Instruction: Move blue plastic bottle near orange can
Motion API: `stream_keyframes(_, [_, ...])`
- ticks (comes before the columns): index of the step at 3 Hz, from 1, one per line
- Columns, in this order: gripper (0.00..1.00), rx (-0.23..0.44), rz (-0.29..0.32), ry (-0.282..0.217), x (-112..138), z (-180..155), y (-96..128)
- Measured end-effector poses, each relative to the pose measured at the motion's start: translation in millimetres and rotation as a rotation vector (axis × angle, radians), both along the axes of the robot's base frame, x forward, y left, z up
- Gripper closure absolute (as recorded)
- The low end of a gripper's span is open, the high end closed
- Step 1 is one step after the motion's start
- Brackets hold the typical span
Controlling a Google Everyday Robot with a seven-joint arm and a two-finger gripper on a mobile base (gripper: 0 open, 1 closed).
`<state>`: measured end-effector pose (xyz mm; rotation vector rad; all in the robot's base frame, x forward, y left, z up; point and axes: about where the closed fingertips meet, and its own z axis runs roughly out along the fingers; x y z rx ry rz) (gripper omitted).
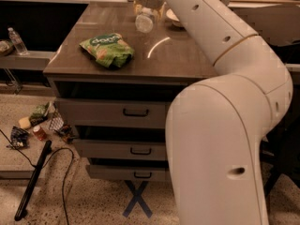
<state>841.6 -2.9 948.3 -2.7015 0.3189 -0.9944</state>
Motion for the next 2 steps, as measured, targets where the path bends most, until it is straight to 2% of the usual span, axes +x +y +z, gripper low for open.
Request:
stream_keyframes(1, [1.00,0.035,0.072,-0.002,13.4,-1.2,21.6])
stream_keyframes(2, [1.00,0.073,0.057,0.005,38.5,-16.8,42.1])
